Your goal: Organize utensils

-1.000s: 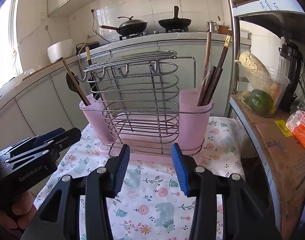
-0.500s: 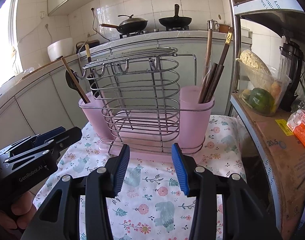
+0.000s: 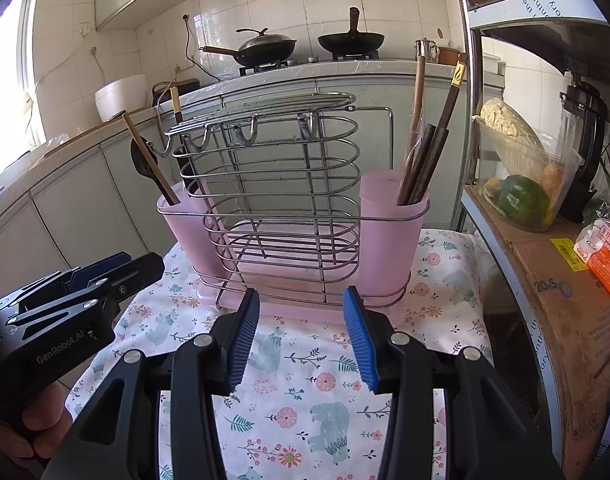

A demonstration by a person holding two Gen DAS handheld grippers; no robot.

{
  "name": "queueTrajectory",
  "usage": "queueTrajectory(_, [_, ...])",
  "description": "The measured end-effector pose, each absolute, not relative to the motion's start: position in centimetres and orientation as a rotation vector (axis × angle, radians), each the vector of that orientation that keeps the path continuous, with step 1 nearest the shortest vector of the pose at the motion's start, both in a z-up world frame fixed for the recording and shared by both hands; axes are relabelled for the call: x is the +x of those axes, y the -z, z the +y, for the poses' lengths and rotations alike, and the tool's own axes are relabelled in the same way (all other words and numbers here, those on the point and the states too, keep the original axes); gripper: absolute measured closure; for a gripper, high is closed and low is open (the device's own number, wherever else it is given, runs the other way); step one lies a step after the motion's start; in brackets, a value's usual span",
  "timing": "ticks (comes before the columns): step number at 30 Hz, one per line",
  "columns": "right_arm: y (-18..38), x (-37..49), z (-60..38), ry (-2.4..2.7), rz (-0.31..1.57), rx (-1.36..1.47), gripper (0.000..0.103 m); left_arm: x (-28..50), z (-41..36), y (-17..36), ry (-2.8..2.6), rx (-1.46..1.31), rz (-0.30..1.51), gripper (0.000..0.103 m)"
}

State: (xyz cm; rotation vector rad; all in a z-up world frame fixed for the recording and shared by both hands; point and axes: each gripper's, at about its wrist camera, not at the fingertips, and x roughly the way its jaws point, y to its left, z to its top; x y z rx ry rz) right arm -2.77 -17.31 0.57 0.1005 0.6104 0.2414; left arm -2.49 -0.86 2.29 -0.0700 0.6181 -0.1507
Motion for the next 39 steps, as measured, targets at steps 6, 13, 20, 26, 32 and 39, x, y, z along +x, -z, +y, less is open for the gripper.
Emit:
queueTrajectory(6, [-0.35,-2.73,-17.28,-0.243,0.613,0.098,0.060,-2.49,-0.88,-2.29,0.152,-0.070,0.618,0.058])
queueTrajectory(13, [-0.17,-2.68,-17.32,-0.245,0.615,0.096,0.060,-2.50,-0.93,-2.31,0.150,-0.071,0.618,0.058])
queueTrajectory(20, [-0.14,-2.66,-17.35,-0.245,0.615,0.096,0.060,-2.48,-0.91,-2.30,0.151,-0.071,0.618,0.058])
queueTrajectory(26, [-0.14,-2.61,-17.32,-0.245,0.617,0.096,0.060,-2.43,-0.96,-2.25,0.153,-0.066,0.619,0.058])
queueTrajectory(32, [-0.02,-2.59,-17.35,-0.244,0.618,0.095,0.060,-2.43,-0.95,-2.26,0.154,-0.066,0.619,0.058])
queueTrajectory(39, [0.05,-2.54,-17.34,-0.245,0.620,0.093,0.060,-2.36,-0.99,-2.18,0.154,-0.066,0.621,0.058])
